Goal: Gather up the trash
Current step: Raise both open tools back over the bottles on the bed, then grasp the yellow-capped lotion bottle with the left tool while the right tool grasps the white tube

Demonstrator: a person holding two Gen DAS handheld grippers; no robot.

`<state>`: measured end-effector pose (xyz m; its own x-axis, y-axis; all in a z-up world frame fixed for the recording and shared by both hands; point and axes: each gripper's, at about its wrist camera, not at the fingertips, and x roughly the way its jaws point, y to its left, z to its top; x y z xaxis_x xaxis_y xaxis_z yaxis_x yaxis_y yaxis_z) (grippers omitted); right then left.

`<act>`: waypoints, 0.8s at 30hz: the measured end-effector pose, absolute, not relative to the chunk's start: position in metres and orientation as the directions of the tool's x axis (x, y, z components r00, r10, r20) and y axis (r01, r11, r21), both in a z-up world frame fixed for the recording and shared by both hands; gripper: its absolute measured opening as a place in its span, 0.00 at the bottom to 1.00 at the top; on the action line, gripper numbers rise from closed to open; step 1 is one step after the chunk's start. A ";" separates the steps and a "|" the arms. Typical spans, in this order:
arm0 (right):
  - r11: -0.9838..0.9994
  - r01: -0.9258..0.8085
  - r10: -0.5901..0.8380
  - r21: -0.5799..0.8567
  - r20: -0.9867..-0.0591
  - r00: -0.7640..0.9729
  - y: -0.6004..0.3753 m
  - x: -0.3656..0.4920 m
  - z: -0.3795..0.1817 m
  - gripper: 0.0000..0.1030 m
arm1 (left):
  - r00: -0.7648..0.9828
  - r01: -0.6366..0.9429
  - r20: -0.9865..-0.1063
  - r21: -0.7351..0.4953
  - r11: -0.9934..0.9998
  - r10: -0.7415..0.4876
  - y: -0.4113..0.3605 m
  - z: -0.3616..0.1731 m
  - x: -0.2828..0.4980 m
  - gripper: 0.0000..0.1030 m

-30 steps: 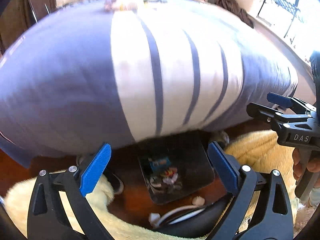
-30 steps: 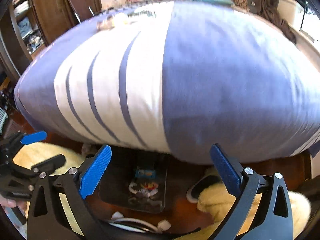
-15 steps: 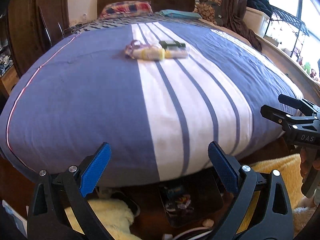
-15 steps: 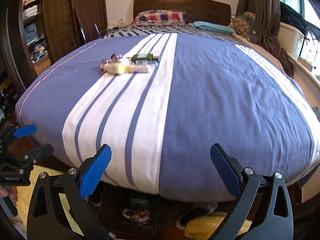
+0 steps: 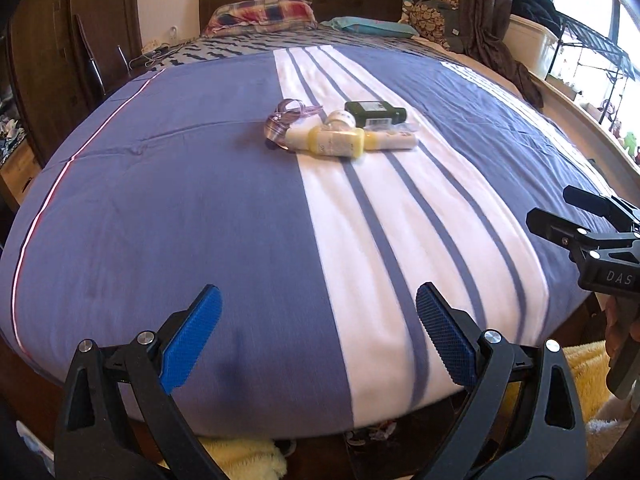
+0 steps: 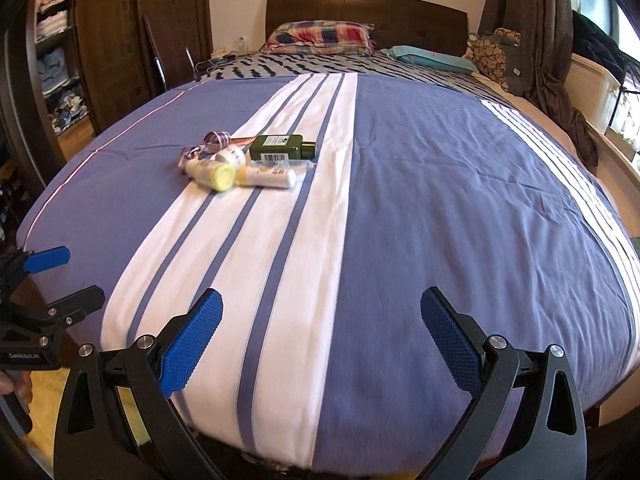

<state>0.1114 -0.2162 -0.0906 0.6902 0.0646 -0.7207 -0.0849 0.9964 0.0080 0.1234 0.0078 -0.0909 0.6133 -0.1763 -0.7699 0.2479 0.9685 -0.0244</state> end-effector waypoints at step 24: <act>0.995 -0.045 0.095 0.084 -0.804 0.587 -0.154 0.262 -0.133 0.81 | 0.547 0.263 -0.822 -0.012 0.965 -0.159 0.026 -0.117 0.223 0.90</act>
<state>0.2624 -0.1538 -0.1333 0.5870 0.0947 -0.8041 -0.0450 0.9954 0.0844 0.2231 0.0257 -0.1173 0.5468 -0.1591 -0.8220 0.2628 0.9648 -0.0119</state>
